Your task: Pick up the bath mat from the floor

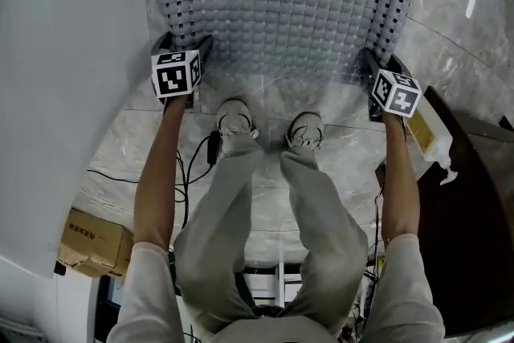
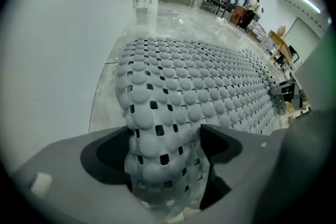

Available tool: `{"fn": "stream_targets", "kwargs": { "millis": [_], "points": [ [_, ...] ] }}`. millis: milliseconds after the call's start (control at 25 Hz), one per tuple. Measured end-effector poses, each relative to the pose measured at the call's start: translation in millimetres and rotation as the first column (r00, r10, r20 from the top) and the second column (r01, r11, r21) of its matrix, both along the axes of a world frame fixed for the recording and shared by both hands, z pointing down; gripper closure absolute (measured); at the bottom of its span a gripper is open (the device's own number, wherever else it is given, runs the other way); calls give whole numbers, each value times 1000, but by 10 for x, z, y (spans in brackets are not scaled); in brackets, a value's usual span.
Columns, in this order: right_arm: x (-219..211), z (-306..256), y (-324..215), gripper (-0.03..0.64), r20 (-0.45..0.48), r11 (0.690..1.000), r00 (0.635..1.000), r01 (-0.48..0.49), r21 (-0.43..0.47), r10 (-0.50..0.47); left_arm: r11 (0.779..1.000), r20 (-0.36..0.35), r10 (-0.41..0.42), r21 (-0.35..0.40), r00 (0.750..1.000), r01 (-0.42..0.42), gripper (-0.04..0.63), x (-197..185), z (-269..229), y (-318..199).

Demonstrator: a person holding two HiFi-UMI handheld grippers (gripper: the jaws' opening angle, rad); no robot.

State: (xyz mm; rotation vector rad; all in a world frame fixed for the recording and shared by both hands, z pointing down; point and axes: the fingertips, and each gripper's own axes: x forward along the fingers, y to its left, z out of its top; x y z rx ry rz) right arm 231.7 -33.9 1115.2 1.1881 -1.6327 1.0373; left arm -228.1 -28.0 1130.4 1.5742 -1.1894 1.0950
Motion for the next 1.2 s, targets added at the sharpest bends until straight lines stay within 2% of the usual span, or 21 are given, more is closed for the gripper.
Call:
{"fn": "stream_targets", "kwargs": {
  "millis": [80, 160, 240, 400, 440, 600, 800, 1000, 1200],
  "points": [
    [-109, -43, 16, 450, 13, 1000, 1000, 11, -10, -11, 1000, -9, 9, -4, 1000, -9, 190, 28, -26, 14],
    [-175, -99, 21, 477, 30, 1000, 1000, 10, -17, -10, 1000, -33, 20, -17, 999, -20, 219, 68, -59, 23],
    [-205, -170, 14, 490, 55, 1000, 999, 4, -21, -3, 998, -78, 45, -39, 996, -48, 361, 187, -101, 28],
    [-280, -303, 41, 508, 99, 999, 995, -4, -33, 7, 995, -109, 71, -60, 992, -78, 514, 359, -188, 56],
    [-300, -343, 48, 512, 104, 999, 995, -2, -36, 6, 996, -116, 65, -59, 991, -72, 533, 370, -230, 61],
    [-401, -584, 15, 518, 128, 999, 992, -7, -34, 11, 998, -179, 22, -61, 984, -33, 541, 425, -522, 32],
    [-581, -1046, 19, 523, 151, 999, 989, 6, -33, 0, 996, -235, 39, -70, 971, -57, 545, 636, -1051, 22],
    [-801, -1642, 60, 528, 161, 998, 986, 45, -37, -39, 996, -264, 33, -70, 964, -54, 548, 762, -1677, 61],
    [-839, -2362, 117, 531, 167, 998, 985, 51, -22, -47, 998, -289, 16, -56, 957, -34, 549, 871, -2381, 99]
  ]
}}
